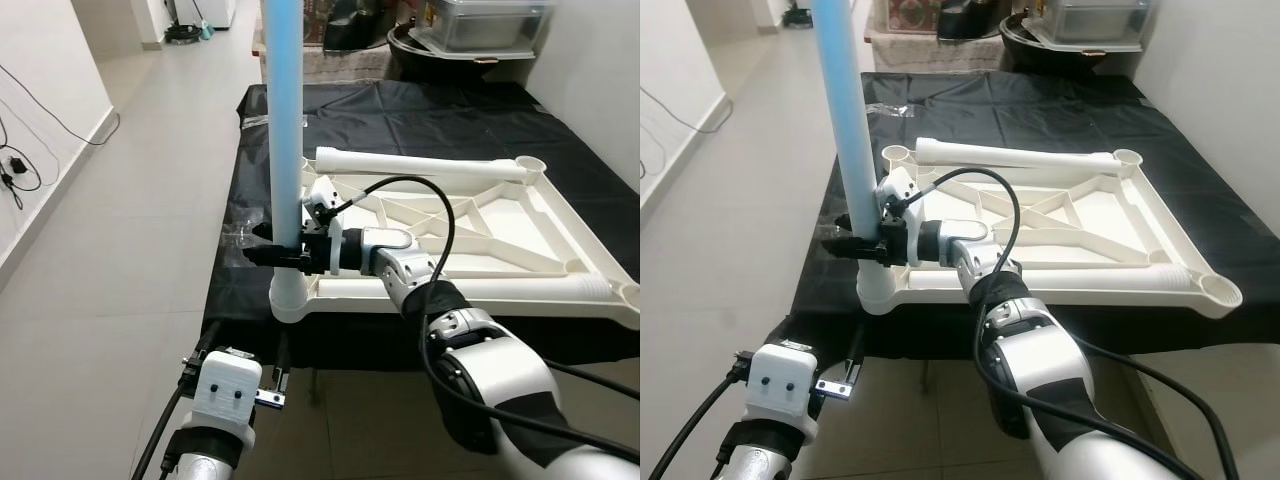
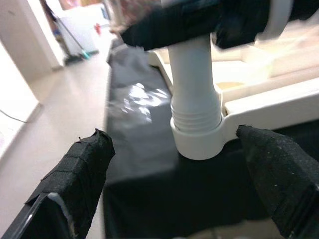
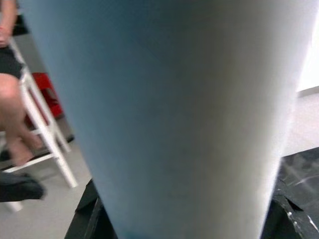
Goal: Building children table
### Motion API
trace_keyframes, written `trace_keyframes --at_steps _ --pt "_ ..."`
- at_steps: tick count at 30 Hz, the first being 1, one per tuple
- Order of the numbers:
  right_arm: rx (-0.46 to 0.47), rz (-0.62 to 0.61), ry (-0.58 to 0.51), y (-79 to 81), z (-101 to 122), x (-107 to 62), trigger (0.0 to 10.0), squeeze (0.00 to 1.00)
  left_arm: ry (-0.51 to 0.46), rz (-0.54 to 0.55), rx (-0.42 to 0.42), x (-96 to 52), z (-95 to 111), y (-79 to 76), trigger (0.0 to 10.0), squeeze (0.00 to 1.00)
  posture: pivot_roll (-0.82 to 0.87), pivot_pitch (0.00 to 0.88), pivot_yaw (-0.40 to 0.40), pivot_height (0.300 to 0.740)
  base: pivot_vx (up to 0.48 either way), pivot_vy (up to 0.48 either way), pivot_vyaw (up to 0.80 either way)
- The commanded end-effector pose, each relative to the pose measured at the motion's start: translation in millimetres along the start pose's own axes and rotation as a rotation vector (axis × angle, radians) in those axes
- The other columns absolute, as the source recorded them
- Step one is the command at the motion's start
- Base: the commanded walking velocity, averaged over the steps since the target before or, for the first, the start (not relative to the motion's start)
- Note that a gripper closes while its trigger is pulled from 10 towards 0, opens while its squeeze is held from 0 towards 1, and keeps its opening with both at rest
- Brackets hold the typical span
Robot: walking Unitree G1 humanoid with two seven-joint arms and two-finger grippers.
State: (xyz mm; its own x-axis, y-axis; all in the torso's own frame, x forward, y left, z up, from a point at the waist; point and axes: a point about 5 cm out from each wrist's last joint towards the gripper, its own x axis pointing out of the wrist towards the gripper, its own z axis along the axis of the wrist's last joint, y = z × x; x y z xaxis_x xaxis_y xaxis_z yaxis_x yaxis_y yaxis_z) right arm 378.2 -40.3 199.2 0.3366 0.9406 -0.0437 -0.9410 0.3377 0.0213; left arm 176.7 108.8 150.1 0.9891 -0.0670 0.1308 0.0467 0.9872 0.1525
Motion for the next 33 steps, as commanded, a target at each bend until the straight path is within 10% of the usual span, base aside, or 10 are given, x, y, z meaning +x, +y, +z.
trace_keyframes --at_steps 1,5,7,10,21,22,23,28,29,33 --pt "0.056 -0.088 0.005 -5.3 -8 -4.0 0.0 0.0 -0.027 0.023 0.008 -0.4 5 3.4 10.0 0.0 0.14 0.073 -0.049 0.74 0.0 0.0 0.0" --pt "0.081 -0.549 -0.018 -27.5 -12 -14.4 0.0 0.0 -0.029 0.095 -0.025 2.7 6 10.7 10.0 0.0 0.13 0.066 -0.046 0.74 0.0 0.0 0.0" --pt "0.088 -0.987 -0.065 -43.6 -16 -37.1 0.0 0.0 -0.022 0.121 -0.052 2.9 3 10.9 10.0 0.0 0.13 0.062 -0.042 0.74 0.0 0.0 0.0" --pt "0.104 -1.201 -0.112 -46.3 -18 -50.1 0.0 0.0 -0.022 0.12 -0.05 2.6 1 8.0 10.0 0.0 0.12 0.057 -0.039 0.74 0.0 0.0 0.0" --pt "0.241 -1.358 -0.199 -29.8 -24 -34.6 0.0 0.0 -0.013 0.11 -0.038 1.8 -1 5.2 10.0 0.0 0.13 0.058 -0.038 0.74 0.0 0.0 0.0" --pt "0.226 -1.274 -0.244 -26.6 -16 -24.5 10.0 0.0 -0.01 0.109 -0.038 2.0 -1 5.2 10.0 0.0 0.13 0.063 -0.036 0.74 0.0 0.0 0.0" --pt "0.201 -1.198 -0.276 -24.3 -10 -17.7 10.0 1.0 -0.007 0.105 -0.038 2.2 -1 5.0 10.0 0.0 0.13 0.063 -0.036 0.74 0.0 0.0 0.0" --pt "0.151 -1.131 -0.305 -24.7 -1 -16.2 10.0 1.0 -0.001 0.1 -0.038 2.8 -3 4.1 10.0 0.0 0.13 0.066 -0.033 0.74 0.0 0.0 0.0" --pt "0.144 -1.076 -0.318 -28.4 2 -20.2 10.0 0.0 0.001 0.1 -0.038 3.3 -4 3.9 10.0 0.0 0.13 0.065 -0.032 0.74 0.0 0.0 0.0" --pt "0.17 -0.796 -0.335 -32.7 8 -23.8 10.0 0.0 0.004 0.099 -0.037 4.2 -5 4.0 10.0 0.0 0.13 0.065 -0.03 0.74 0.0 0.0 0.0"
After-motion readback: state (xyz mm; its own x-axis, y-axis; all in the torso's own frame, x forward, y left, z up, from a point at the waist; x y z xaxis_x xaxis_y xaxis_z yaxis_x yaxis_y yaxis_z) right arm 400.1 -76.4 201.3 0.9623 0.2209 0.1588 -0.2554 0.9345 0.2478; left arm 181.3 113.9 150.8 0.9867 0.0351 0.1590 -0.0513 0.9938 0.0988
